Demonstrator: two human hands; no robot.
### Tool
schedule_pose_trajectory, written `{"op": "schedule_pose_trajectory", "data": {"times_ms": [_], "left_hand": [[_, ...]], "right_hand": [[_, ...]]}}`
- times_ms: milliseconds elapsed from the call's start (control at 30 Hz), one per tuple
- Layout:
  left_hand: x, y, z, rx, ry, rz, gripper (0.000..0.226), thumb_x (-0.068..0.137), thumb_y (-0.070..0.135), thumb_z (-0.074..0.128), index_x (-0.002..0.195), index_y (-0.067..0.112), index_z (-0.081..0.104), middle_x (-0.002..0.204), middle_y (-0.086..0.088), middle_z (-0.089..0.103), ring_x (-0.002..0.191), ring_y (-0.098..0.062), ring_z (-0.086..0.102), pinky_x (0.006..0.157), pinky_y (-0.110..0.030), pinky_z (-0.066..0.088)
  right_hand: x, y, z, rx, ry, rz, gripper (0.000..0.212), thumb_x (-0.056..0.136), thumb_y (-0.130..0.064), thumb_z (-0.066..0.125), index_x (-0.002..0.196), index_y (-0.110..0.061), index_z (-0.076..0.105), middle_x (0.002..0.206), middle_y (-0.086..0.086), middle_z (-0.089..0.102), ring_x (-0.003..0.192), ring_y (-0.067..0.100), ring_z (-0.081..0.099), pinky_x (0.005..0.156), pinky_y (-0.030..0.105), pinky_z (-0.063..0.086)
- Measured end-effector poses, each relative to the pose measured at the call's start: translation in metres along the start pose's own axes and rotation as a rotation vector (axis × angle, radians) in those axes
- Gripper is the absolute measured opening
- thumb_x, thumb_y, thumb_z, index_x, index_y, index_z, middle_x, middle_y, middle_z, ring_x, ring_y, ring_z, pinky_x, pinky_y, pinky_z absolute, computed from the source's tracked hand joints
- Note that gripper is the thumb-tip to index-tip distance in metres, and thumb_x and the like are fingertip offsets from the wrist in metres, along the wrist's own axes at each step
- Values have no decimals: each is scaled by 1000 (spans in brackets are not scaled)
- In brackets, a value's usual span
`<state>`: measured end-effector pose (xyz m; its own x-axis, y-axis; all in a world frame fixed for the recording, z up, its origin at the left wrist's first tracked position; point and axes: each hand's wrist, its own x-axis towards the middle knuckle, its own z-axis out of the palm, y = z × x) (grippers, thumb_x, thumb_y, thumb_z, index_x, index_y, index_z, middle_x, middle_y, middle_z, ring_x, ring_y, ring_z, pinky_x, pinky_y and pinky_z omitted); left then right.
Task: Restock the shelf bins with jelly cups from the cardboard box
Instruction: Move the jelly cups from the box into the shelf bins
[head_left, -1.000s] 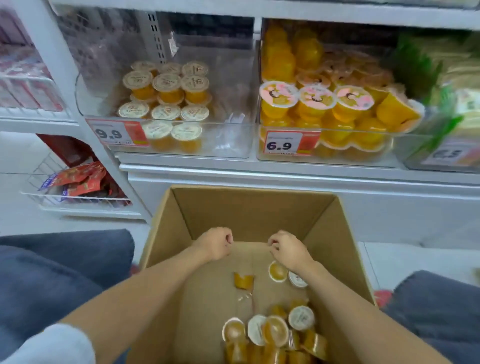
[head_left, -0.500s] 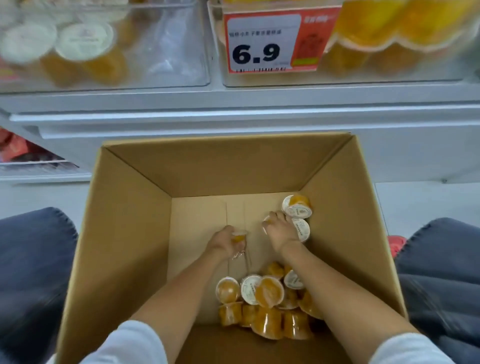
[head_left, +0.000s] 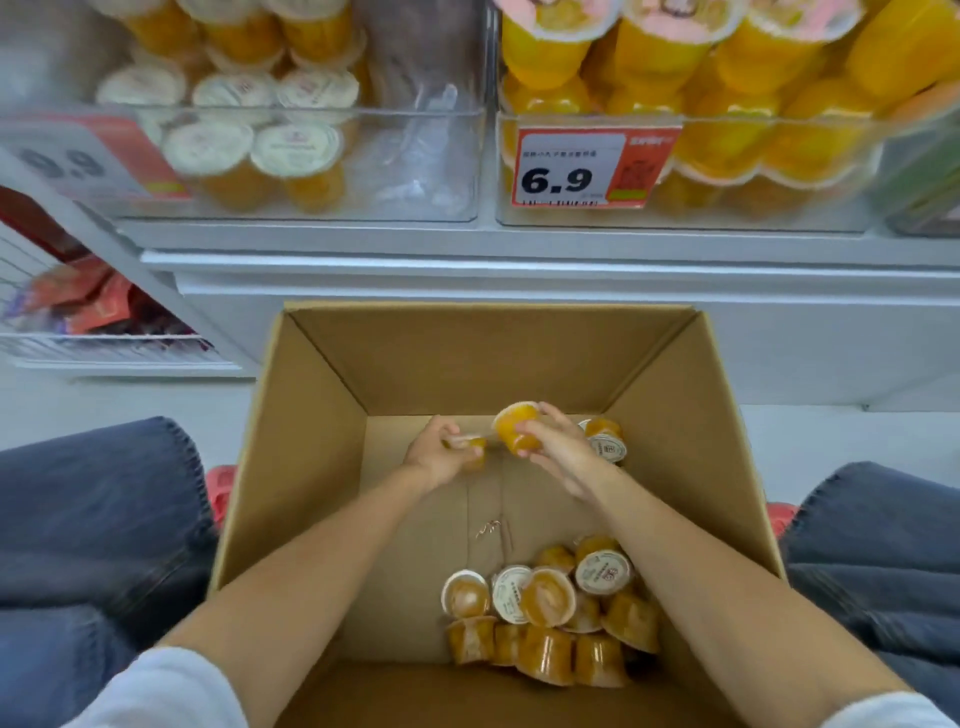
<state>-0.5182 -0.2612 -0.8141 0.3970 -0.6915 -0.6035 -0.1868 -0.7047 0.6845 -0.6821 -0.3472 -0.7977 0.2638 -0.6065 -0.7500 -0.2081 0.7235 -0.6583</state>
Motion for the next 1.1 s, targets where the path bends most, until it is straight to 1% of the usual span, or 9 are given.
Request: {"op": "schedule_pose_trajectory", "data": {"times_ms": [100, 167, 400, 533, 633, 767, 900, 1000, 1100], "left_hand": [[-23, 42, -44, -26, 34, 121, 45, 82, 27, 75, 121, 21, 54, 114, 2, 55, 100, -15, 54, 82, -22, 43], [-47, 71, -75, -24, 93, 233, 51, 84, 26, 73, 131, 18, 54, 118, 4, 52, 103, -11, 52, 81, -16, 43], [-126, 148, -167, -6, 277, 543, 42, 80, 24, 77, 120, 20, 64, 104, 4, 64, 82, -7, 58, 60, -4, 40], [-151, 185, -231, -16, 406, 711, 49, 76, 27, 80, 123, 25, 64, 105, 9, 62, 80, -1, 57, 70, -12, 44], [-144, 205, -278, -32, 506, 759, 53, 70, 26, 84, 121, 25, 66, 112, 9, 68, 94, -7, 65, 85, -26, 53], [-113, 220, -327, 45, 618, 645, 49, 68, 21, 85, 114, 24, 68, 109, 6, 70, 92, -7, 66, 80, -17, 52], [-82, 222, -348, 209, 693, 544, 46, 73, 17, 79, 118, 20, 69, 117, 0, 69, 108, -16, 62, 83, -19, 43], [-63, 222, -353, 363, 644, 474, 46, 77, 21, 75, 122, 15, 67, 130, -4, 62, 120, -18, 57, 95, -20, 42], [-59, 218, -350, 557, 701, 512, 34, 80, 29, 70, 111, 16, 72, 142, -10, 47, 134, -26, 39, 108, -31, 35]], "right_hand": [[-41, -38, 11, 94, -94, -84, 43, 84, -7, 67, 125, -15, 55, 113, 13, 61, 88, 22, 65, 76, 30, 58], [-68, -64, 19, 74, -125, -195, 32, 84, -2, 68, 113, -11, 56, 110, 16, 61, 95, 26, 66, 85, 37, 57], [-160, -154, 73, -417, 6, -739, 39, 71, -20, 85, 98, -23, 57, 101, 2, 63, 88, 15, 59, 79, 26, 49], [-194, -206, 114, -477, 96, -1006, 44, 68, -37, 84, 102, -26, 58, 92, -7, 59, 77, 10, 52, 71, 25, 47], [-196, -241, 152, -467, 121, -1135, 46, 69, -40, 82, 107, -29, 58, 95, -12, 61, 81, 6, 55, 69, 18, 47], [-166, -275, 203, -543, 132, -1127, 45, 73, -30, 82, 109, -22, 58, 99, -9, 63, 80, 2, 57, 61, 8, 42], [-132, -297, 242, -745, 135, -1066, 40, 78, -21, 76, 115, -19, 61, 112, 2, 67, 97, 15, 61, 75, 19, 43], [-119, -305, 253, -933, 37, -981, 56, 82, -21, 70, 135, -15, 53, 134, 3, 58, 120, 20, 55, 95, 24, 44], [-111, -305, 249, -874, 113, -955, 48, 82, -17, 63, 130, -13, 59, 129, 4, 61, 113, 20, 59, 91, 25, 46]]}}
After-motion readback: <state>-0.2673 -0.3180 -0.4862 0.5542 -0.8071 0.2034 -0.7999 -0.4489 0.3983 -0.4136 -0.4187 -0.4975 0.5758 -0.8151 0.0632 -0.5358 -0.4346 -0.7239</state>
